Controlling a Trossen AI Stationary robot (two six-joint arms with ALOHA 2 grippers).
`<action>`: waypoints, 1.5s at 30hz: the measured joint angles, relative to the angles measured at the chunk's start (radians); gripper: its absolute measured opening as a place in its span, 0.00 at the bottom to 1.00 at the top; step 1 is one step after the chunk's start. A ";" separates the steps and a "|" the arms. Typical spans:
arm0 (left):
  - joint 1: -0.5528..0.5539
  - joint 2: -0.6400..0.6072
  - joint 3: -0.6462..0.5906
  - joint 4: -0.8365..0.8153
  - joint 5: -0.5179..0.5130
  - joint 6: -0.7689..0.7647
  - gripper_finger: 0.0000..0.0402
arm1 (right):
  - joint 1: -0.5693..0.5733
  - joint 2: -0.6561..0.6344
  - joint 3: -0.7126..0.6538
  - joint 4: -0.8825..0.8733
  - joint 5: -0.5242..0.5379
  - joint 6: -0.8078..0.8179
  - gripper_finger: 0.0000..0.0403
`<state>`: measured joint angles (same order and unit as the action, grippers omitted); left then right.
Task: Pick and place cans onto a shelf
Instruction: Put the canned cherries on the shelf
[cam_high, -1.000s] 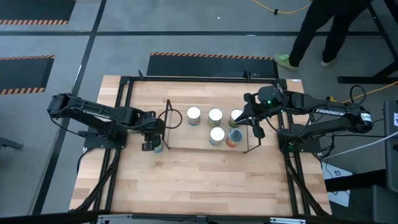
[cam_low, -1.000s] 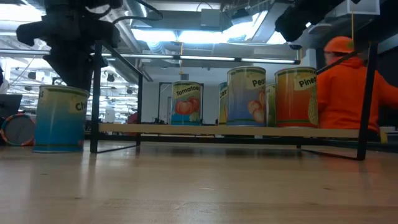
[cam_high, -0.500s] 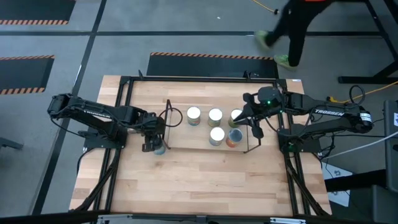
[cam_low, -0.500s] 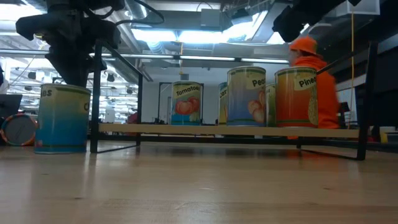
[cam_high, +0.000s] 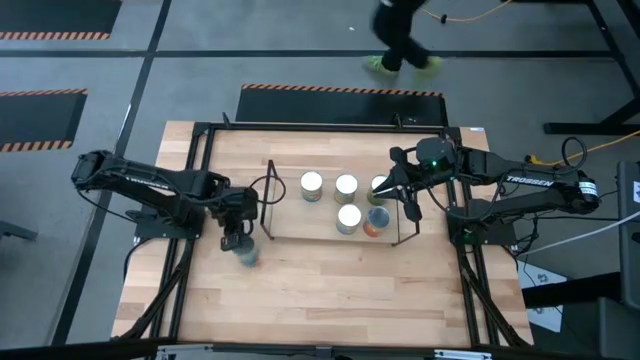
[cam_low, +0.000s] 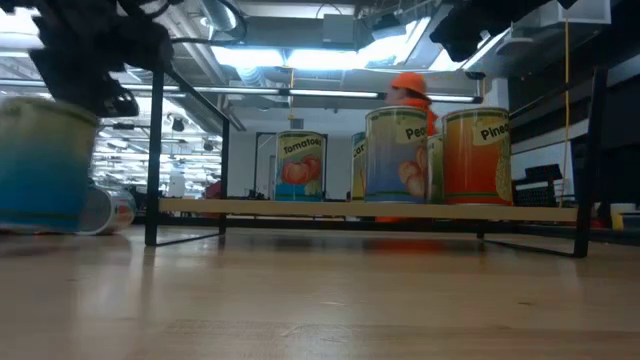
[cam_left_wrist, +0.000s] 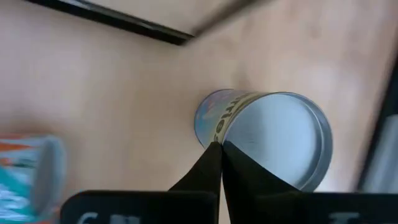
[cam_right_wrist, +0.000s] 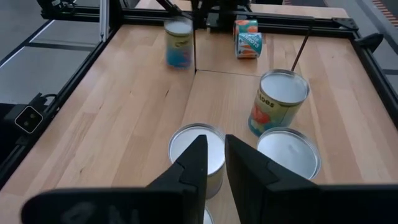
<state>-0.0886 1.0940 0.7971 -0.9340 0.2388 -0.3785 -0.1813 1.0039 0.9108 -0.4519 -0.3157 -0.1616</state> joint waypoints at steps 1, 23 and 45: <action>-0.008 -0.006 0.000 0.004 0.026 -0.017 0.00 | 0.000 0.000 0.000 0.000 0.000 0.000 0.15; -0.140 -0.002 0.005 0.916 -0.013 -0.405 0.00 | 0.000 0.000 0.000 0.041 0.001 -0.059 0.15; 0.304 0.100 0.540 0.177 -0.231 -0.196 0.00 | 0.000 0.000 0.000 0.170 0.000 -0.183 0.15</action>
<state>0.2155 1.1939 1.3367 -0.7566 0.0082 -0.5741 -0.1812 1.0035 0.9104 -0.2815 -0.3152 -0.3450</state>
